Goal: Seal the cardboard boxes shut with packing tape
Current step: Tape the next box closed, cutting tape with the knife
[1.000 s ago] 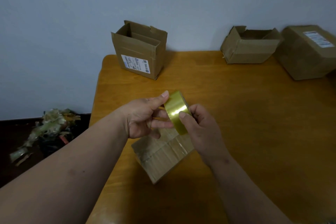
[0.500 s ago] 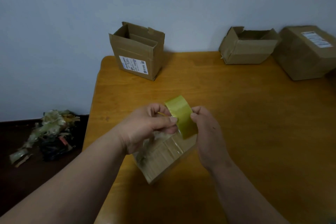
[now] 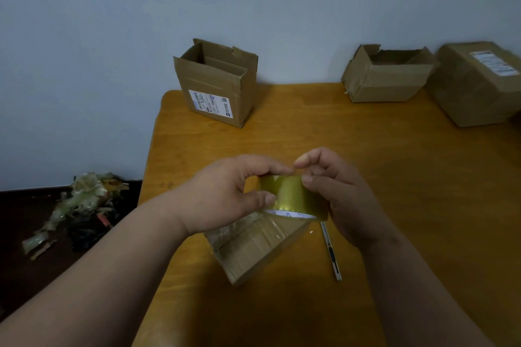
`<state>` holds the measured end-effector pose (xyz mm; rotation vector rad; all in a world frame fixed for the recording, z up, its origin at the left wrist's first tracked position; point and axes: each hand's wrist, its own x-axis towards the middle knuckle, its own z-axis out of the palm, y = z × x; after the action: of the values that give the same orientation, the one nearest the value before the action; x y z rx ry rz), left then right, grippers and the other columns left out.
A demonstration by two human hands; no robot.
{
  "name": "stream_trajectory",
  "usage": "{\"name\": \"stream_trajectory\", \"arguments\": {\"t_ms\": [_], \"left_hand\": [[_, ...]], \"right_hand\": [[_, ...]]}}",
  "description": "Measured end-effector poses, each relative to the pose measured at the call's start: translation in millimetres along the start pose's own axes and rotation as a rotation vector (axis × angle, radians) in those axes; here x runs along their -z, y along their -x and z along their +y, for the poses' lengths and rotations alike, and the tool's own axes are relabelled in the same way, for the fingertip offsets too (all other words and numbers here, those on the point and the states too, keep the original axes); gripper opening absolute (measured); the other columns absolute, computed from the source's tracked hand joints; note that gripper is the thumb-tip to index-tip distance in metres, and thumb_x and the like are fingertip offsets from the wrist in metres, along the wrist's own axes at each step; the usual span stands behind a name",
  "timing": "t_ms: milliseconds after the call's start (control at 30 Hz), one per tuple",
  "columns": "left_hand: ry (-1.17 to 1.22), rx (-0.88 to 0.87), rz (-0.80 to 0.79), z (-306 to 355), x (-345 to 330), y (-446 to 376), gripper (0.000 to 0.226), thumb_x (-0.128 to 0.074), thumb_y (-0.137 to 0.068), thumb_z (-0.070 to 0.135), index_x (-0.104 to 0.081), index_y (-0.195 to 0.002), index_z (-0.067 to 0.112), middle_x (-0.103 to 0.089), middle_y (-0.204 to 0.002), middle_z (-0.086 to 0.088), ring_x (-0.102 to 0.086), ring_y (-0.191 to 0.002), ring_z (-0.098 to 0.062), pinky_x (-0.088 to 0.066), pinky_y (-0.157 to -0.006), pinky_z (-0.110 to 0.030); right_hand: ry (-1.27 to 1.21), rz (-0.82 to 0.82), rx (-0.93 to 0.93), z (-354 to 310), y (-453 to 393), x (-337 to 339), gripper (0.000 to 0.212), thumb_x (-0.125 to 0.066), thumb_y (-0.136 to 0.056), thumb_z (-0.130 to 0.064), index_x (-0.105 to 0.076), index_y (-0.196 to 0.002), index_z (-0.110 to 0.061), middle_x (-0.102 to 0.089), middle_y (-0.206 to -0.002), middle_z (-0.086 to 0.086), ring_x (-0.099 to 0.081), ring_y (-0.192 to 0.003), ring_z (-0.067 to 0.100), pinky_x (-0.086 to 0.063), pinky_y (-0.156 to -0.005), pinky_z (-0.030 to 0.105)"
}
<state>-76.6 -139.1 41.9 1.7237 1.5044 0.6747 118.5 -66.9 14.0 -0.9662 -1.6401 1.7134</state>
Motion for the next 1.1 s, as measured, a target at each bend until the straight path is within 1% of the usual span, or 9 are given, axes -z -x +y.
{"name": "stream_trajectory", "arguments": {"t_ms": [133,333,400,500,567,633,700,767,1100], "left_hand": [[0.109,0.013,-0.094,4,3,-1,0.048,-0.070,-0.089,0.017,-0.057,-0.125,0.045,-0.062,-0.117,0.024,-0.057,-0.113,-0.001,-0.046,-0.102,-0.029],[0.184,0.061,-0.203,4,7,0,0.052,-0.070,-0.088,0.013,-0.060,-0.120,0.052,-0.064,-0.111,0.011,-0.058,-0.110,-0.009,-0.052,-0.096,-0.037],[0.179,0.062,-0.192,2,6,1,0.050,-0.071,-0.087,0.011,-0.062,-0.119,0.049,-0.064,-0.109,0.008,-0.059,-0.109,-0.011,-0.053,-0.093,-0.031],[0.144,0.060,-0.174,2,5,2,0.045,-0.073,-0.086,0.010,-0.061,-0.115,0.042,-0.065,-0.106,0.008,-0.060,-0.103,-0.007,-0.049,-0.082,-0.014],[0.078,0.051,-0.168,3,5,2,0.042,-0.074,-0.085,0.013,-0.060,-0.112,0.041,-0.065,-0.104,0.010,-0.060,-0.101,-0.005,-0.047,-0.079,-0.010],[0.029,0.028,-0.148,2,4,1,0.038,-0.075,-0.085,0.017,-0.060,-0.109,0.042,-0.065,-0.103,0.011,-0.061,-0.101,-0.006,-0.050,-0.082,-0.016],[0.016,0.018,-0.127,0,2,1,0.036,-0.076,-0.084,0.020,-0.062,-0.108,0.042,-0.066,-0.102,0.011,-0.063,-0.100,-0.008,-0.053,-0.089,-0.032],[0.017,0.027,-0.119,0,-1,1,0.034,-0.077,-0.084,0.021,-0.063,-0.108,0.041,-0.066,-0.102,0.011,-0.064,-0.099,-0.009,-0.054,-0.090,-0.040],[0.041,0.019,-0.125,5,-9,0,0.030,-0.077,-0.080,0.028,-0.064,-0.104,0.038,-0.067,-0.099,0.006,-0.065,-0.096,-0.014,-0.054,-0.087,-0.043]], "right_hand": [[-0.035,-0.050,-0.050,-2,-4,1,0.014,-0.054,-0.072,-0.018,-0.062,-0.080,-0.026,-0.047,-0.074,0.010,-0.043,-0.071,0.021,-0.035,-0.060,0.031],[-0.039,-0.083,-0.120,-2,-9,1,0.014,-0.048,-0.064,-0.013,-0.053,-0.076,-0.020,-0.045,-0.065,-0.002,-0.042,-0.059,0.011,-0.033,-0.049,0.023],[-0.013,-0.080,-0.124,-1,-10,1,0.015,-0.046,-0.062,-0.013,-0.052,-0.072,-0.024,-0.042,-0.065,-0.002,-0.038,-0.060,0.012,-0.030,-0.051,0.025],[0.017,-0.091,-0.128,-1,-12,1,0.016,-0.045,-0.060,-0.014,-0.051,-0.068,-0.026,-0.041,-0.067,0.000,-0.035,-0.061,0.014,-0.027,-0.052,0.027],[0.024,-0.097,-0.127,0,-12,1,0.016,-0.044,-0.060,-0.013,-0.050,-0.069,-0.025,-0.044,-0.064,-0.003,-0.035,-0.060,0.013,-0.027,-0.052,0.027],[0.024,-0.097,-0.136,0,-12,1,0.016,-0.045,-0.060,-0.013,-0.050,-0.068,-0.026,-0.046,-0.063,-0.004,-0.036,-0.059,0.014,-0.028,-0.052,0.027],[0.015,-0.092,-0.150,2,-13,1,0.017,-0.045,-0.060,-0.013,-0.051,-0.065,-0.029,-0.046,-0.064,-0.003,-0.036,-0.060,0.016,-0.028,-0.053,0.028],[0.003,-0.084,-0.165,3,-12,3,0.018,-0.046,-0.060,-0.013,-0.051,-0.063,-0.030,-0.047,-0.064,-0.002,-0.037,-0.060,0.016,-0.028,-0.052,0.028],[-0.021,-0.030,-0.208,7,-6,6,0.017,-0.050,-0.058,-0.013,-0.048,-0.064,-0.029,-0.041,-0.069,0.006,-0.037,-0.058,0.016,-0.028,-0.050,0.028]]}}
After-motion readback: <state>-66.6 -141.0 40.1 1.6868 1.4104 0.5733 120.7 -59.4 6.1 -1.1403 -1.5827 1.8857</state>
